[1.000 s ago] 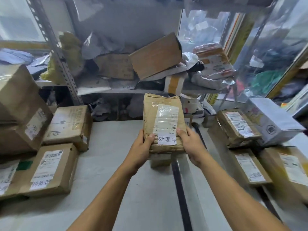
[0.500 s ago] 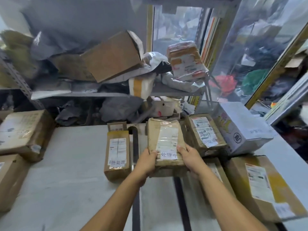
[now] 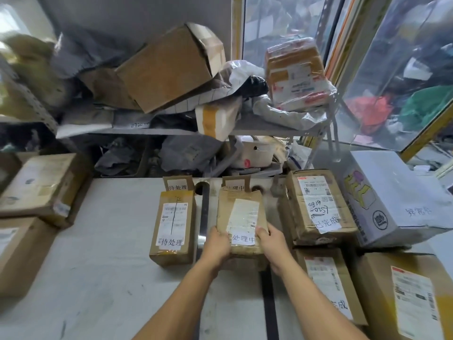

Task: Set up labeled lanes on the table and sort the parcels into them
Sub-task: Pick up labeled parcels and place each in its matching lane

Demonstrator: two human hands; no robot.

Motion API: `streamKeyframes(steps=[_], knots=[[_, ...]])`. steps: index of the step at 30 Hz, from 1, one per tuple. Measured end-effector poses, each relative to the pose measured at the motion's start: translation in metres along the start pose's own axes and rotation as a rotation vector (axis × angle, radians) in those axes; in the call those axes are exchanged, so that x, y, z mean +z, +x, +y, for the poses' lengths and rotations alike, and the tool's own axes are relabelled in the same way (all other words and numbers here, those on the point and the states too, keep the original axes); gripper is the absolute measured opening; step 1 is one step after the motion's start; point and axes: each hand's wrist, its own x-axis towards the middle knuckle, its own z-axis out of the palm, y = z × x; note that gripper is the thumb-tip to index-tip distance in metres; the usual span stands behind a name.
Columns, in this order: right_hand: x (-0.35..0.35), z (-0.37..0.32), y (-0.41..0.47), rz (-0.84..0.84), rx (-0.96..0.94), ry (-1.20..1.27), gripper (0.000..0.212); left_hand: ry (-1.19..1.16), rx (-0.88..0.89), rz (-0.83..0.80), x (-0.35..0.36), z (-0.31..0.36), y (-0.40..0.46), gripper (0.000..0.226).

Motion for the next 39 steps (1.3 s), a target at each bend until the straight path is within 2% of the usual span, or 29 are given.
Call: streamKeyframes(steps=[7,11,16,19,24,29,32,35,39], knots=[[0.016,0.013,0.005,0.062,0.057,-0.185,0.037,0.042,-0.009,0.099,0.013,-0.023,0.009,0.032],[0.023,0.011,0.004,0.142,0.039,-0.287,0.035,0.042,0.0,0.116,0.016,-0.026,0.011,0.035],[0.023,0.007,0.003,0.158,0.006,-0.288,0.029,0.092,0.055,0.148,0.017,-0.028,0.014,0.03],[0.022,0.006,0.002,0.172,-0.008,-0.358,0.028,0.139,0.043,0.169,0.018,-0.028,0.015,0.037],[0.022,0.002,0.0,0.171,0.018,-0.504,0.031,0.223,0.058,0.175,0.018,-0.027,0.012,0.047],[0.023,-0.004,-0.005,0.179,0.072,-0.533,0.034,0.275,0.122,0.135,0.016,-0.02,0.007,0.045],[0.028,-0.008,-0.014,0.201,-0.079,-0.52,0.031,0.276,0.229,0.164,0.014,-0.015,0.002,0.047],[0.032,-0.016,-0.024,0.197,-0.261,-0.524,0.041,0.268,0.352,0.165,0.013,-0.008,-0.007,0.048],[0.038,-0.036,-0.036,0.197,-0.324,-0.469,0.047,0.26,0.452,0.189,-0.004,0.005,-0.019,0.044]])
